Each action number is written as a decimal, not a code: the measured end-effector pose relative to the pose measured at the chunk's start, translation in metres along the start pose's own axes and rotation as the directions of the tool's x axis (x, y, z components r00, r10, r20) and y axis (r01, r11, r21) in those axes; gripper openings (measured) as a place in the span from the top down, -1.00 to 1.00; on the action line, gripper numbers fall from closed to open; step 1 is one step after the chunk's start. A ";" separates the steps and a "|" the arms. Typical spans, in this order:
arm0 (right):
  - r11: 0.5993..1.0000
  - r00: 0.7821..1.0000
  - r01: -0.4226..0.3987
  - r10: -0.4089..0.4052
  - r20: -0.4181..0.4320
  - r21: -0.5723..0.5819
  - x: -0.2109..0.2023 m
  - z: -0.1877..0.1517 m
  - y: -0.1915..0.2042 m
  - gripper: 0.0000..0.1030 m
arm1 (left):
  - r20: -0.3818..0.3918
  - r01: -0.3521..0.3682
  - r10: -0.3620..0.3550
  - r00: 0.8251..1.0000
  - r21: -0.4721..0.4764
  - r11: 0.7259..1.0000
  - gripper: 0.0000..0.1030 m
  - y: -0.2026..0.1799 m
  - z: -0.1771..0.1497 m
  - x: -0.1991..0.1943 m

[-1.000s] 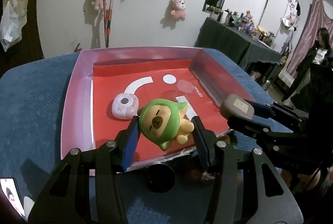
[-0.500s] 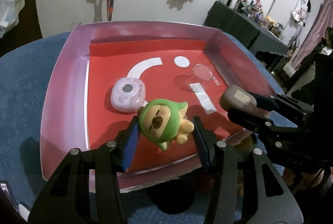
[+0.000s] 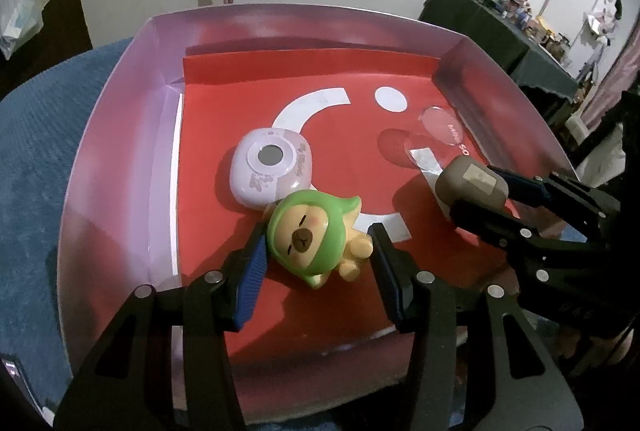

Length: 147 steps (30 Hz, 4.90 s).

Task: Organize rigid objects
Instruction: 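Carry the green bear and brown case into the red box with both grippers, then lower the bear and brown case onto the box floor and open both grippers, then withdraw both grippers from the box toward the items on the table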

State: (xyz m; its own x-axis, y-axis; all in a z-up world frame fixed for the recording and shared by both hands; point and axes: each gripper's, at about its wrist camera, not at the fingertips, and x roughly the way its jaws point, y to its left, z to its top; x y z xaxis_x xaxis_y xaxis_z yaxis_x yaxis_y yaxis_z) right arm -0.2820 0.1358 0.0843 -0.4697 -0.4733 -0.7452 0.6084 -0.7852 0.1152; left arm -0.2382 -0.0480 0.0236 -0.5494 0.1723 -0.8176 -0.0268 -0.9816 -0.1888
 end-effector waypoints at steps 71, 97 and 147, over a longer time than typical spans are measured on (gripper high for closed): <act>0.999 1.000 0.024 -0.024 -0.005 0.043 0.018 0.010 -0.010 -0.30 | 0.041 -0.064 0.066 0.997 -0.038 0.997 -0.26 0.005 0.004 -0.003; 1.000 0.987 -0.018 0.017 0.158 0.005 -0.058 -0.001 0.013 -0.88 | 0.168 -0.039 0.036 0.985 0.012 0.999 -0.92 -0.016 -0.016 -0.058; 1.000 0.949 0.029 -0.031 0.313 0.011 -0.131 -0.102 0.050 -1.00 | 0.228 -0.075 0.072 0.971 0.004 0.997 -0.95 -0.037 -0.113 -0.106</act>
State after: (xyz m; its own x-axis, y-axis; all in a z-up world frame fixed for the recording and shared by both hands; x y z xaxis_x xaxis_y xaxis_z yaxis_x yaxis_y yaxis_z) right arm -0.1247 0.1988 0.1210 -0.6647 -0.5499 -0.5058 0.5875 -0.8029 0.1008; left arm -0.0848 -0.0209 0.0560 -0.7259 0.0778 -0.6834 0.0109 -0.9921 -0.1246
